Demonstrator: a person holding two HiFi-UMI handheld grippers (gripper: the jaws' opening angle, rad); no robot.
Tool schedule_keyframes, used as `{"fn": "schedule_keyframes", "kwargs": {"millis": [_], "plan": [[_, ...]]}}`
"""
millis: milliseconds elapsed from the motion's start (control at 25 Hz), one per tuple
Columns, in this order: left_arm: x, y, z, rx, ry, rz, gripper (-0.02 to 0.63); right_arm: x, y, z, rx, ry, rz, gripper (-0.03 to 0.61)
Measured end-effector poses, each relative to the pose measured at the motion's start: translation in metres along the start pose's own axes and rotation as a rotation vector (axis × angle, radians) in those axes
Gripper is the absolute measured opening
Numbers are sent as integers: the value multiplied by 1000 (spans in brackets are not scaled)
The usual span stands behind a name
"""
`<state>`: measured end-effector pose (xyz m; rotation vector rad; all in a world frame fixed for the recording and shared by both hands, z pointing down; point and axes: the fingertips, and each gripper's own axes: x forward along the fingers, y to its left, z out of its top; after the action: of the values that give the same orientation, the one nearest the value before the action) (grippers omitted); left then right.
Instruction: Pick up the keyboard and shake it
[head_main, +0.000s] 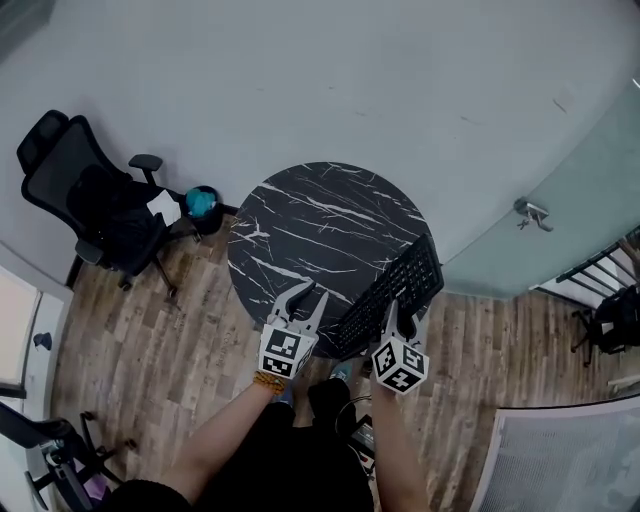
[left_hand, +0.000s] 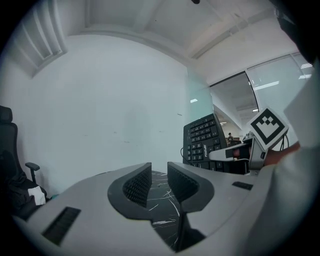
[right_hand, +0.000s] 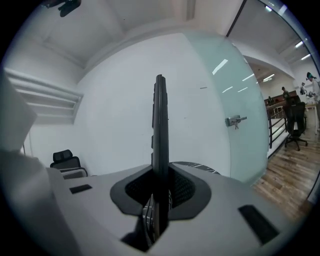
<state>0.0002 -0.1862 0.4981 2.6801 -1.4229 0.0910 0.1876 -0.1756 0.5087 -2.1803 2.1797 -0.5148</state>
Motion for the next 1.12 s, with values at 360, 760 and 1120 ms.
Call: {"fn": "schedule_keyframes", "kwargs": {"millis": [360,760,1120], "plan": [[-10,10,-13,-5,22,17,101,10,6,25,-555,-57,-44,75],[-26,23,-40,-28,62,43,101,20,55,-46,-1295,34,58,77],[-37,37,-50,-40,72,77,100,19,62,-103,-1369,142,118,84]]}}
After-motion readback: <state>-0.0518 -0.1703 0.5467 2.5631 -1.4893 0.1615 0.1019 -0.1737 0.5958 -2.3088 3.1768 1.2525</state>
